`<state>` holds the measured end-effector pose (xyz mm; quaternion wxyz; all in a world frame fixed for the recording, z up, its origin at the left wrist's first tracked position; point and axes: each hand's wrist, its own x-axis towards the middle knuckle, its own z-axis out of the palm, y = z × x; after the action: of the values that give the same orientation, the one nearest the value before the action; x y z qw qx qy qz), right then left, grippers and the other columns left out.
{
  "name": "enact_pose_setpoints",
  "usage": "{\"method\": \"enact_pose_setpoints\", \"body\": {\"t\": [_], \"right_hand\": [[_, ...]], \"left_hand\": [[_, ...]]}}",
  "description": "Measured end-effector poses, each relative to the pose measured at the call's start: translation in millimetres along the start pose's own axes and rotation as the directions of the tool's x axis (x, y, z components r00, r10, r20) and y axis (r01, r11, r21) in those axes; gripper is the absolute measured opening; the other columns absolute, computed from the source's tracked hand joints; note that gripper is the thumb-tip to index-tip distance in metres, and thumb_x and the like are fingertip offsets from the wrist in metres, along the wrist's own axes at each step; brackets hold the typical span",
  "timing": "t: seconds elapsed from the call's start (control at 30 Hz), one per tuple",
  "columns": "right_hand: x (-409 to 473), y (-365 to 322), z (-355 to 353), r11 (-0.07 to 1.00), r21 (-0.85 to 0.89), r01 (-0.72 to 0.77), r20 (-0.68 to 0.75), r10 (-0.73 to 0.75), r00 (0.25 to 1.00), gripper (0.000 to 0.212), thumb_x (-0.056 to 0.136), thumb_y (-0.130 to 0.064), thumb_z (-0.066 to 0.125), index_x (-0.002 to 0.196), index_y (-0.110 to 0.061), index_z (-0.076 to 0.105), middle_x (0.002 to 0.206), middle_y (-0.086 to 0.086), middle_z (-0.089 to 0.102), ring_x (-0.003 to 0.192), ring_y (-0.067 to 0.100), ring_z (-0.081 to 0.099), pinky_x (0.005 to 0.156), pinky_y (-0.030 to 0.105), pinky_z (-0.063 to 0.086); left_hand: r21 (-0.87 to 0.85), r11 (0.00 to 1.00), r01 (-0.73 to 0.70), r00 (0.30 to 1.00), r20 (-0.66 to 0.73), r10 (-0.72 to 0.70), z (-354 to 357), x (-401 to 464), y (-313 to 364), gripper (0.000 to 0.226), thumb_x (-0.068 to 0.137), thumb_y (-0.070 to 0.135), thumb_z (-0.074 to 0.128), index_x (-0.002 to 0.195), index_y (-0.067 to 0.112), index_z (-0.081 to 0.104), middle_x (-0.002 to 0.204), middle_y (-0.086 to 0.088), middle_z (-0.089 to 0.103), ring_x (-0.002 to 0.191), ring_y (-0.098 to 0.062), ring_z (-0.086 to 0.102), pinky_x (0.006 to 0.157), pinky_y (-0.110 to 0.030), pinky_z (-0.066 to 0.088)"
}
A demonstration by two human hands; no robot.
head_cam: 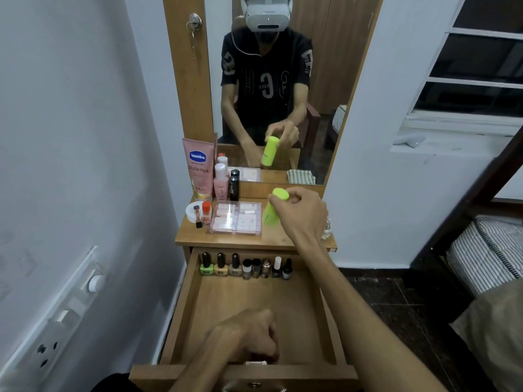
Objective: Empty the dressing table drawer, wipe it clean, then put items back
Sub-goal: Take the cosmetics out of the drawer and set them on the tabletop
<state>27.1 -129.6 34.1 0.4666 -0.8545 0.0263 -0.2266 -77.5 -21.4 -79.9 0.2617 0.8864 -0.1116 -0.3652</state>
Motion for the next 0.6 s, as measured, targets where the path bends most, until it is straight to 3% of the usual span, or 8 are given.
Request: {"method": "enact_pose_setpoints", "body": {"t": [0.1, 0.17, 0.27, 0.37, 0.43, 0.6], "right_hand": [[30.1, -16.9, 29.0, 0.999, -0.011, 0.045, 0.008, -0.045, 0.999, 0.022, 0.078, -0.045, 0.077, 0.069, -0.026, 0.073, 0.057, -0.012, 0.062, 0.059, 0.004, 0.057, 0.052, 0.026, 0.04], [44.8, -21.6, 49.0, 0.998, -0.042, 0.048, 0.03, -0.047, 0.998, 0.025, 0.079, -0.048, 0.075, 0.071, -0.024, 0.074, 0.06, -0.01, 0.063, 0.063, 0.006, 0.058, 0.054, 0.029, 0.043], [56.4, -25.0, 71.9, 0.995, -0.09, 0.038, 0.052, -0.033, 0.998, 0.025, 0.079, -0.048, 0.072, 0.072, -0.024, 0.072, 0.063, -0.007, 0.065, 0.068, 0.013, 0.06, 0.057, 0.031, 0.041], [62.4, -25.3, 89.0, 0.991, -0.126, 0.049, 0.073, -0.04, 0.997, 0.022, 0.081, -0.042, 0.072, 0.075, -0.022, 0.072, 0.063, -0.007, 0.063, 0.067, 0.015, 0.059, 0.058, 0.031, 0.041], [64.9, -23.1, 97.1, 0.986, -0.161, 0.044, 0.082, -0.031, 0.996, 0.024, 0.082, -0.042, 0.072, 0.077, -0.019, 0.073, 0.066, -0.006, 0.065, 0.068, 0.017, 0.062, 0.06, 0.032, 0.047], [66.2, -16.1, 107.0, 0.974, -0.219, 0.062, 0.093, -0.043, 0.995, 0.022, 0.084, -0.043, 0.076, 0.078, -0.022, 0.071, 0.07, -0.007, 0.065, 0.067, 0.012, 0.059, 0.058, 0.03, 0.046]], "left_hand": [[-0.04, 0.999, -0.03, 0.991, -0.128, 0.025, -6.8, -2.4, -8.8, 0.017, 0.081, 0.013, 0.066, 0.092, 0.016, 0.078, 0.079, 0.007, 0.074, 0.083, -0.012, 0.074, 0.065, -0.02, 0.056], [-0.044, 0.998, -0.036, 0.95, -0.311, 0.02, -15.3, -3.8, -17.8, 0.013, 0.084, 0.015, 0.067, 0.089, 0.022, 0.077, 0.08, 0.008, 0.075, 0.074, -0.005, 0.071, 0.066, -0.017, 0.057], [-0.041, 0.998, -0.043, 0.796, -0.605, 0.009, -29.3, -6.5, -31.1, 0.01, 0.089, 0.026, 0.07, 0.083, 0.035, 0.068, 0.076, 0.017, 0.067, 0.071, 0.007, 0.063, 0.063, -0.008, 0.047], [-0.083, 0.994, -0.075, 0.615, -0.788, -0.019, -43.5, -8.4, -43.1, 0.013, 0.087, 0.028, 0.07, 0.076, 0.033, 0.065, 0.069, 0.016, 0.065, 0.068, 0.003, 0.062, 0.062, -0.009, 0.042], [-0.096, 0.99, -0.103, 0.541, -0.841, -0.025, -48.9, -9.5, -50.1, 0.013, 0.087, 0.026, 0.071, 0.075, 0.029, 0.067, 0.064, 0.013, 0.065, 0.071, 0.002, 0.063, 0.061, -0.01, 0.044], [-0.082, 0.984, -0.159, 0.495, -0.869, 0.008, -45.2, -4.8, -60.1, 0.02, 0.087, 0.02, 0.073, 0.074, 0.032, 0.063, 0.061, 0.013, 0.063, 0.084, 0.011, 0.06, 0.067, -0.009, 0.046]]}}
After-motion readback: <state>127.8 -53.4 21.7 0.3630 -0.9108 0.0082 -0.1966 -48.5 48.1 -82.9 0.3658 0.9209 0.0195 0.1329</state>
